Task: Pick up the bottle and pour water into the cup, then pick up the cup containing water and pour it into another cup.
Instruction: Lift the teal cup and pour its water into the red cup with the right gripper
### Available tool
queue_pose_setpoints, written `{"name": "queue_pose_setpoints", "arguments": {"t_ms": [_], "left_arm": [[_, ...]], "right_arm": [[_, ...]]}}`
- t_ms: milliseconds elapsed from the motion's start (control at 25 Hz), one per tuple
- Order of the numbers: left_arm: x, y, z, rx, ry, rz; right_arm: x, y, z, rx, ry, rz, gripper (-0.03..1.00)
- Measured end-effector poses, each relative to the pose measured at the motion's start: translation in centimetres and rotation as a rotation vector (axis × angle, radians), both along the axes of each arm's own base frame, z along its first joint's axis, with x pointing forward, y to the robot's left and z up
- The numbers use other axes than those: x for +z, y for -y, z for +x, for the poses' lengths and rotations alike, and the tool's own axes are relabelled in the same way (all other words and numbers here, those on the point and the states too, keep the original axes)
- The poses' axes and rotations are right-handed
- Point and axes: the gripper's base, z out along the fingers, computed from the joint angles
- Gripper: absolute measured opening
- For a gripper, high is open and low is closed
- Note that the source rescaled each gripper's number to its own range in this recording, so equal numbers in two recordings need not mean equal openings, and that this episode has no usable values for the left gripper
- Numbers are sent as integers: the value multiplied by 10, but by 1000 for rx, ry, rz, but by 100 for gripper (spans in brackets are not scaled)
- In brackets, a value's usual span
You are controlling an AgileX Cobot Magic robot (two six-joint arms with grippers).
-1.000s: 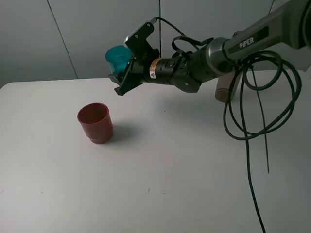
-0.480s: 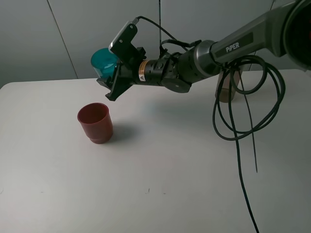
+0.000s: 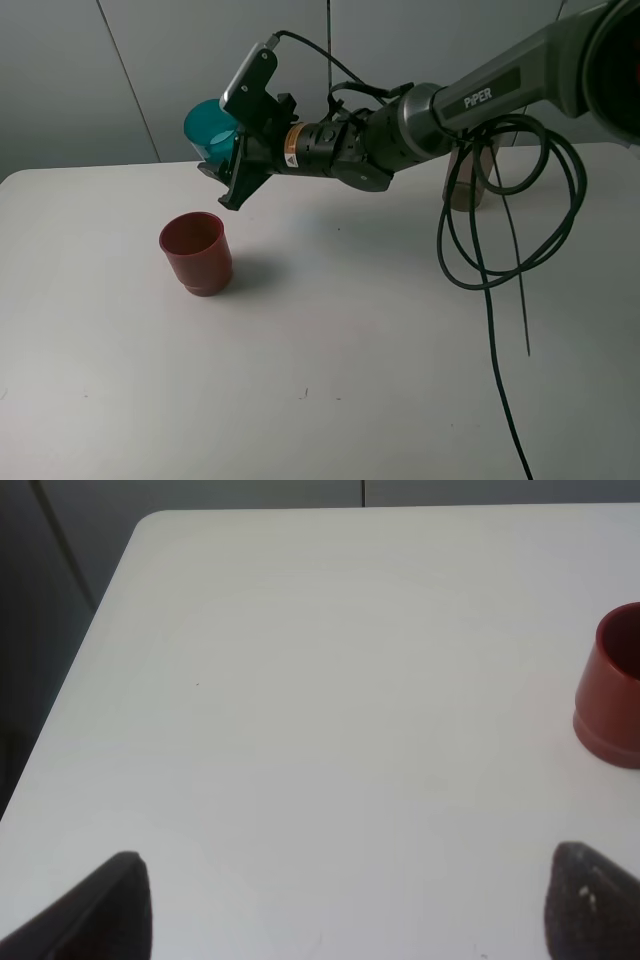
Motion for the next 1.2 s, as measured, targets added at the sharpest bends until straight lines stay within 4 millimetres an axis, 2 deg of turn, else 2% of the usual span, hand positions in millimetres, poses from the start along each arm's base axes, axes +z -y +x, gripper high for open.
{"name": "queue_pose_setpoints", "arguments": {"t_ms": [320,560,720,1200], "left_arm": [[0,0,0,0,0,0],[0,0,0,0,0,0],[0,0,0,0,0,0],[0,0,0,0,0,0]], "right_arm": [[-9,-5,8,-6,5,-12,8],[-6,-11,15,5,49,-5,8],[-13,-11,15,12,54,-26,8],[-13,-14,12,78,149,-94,8]]}}
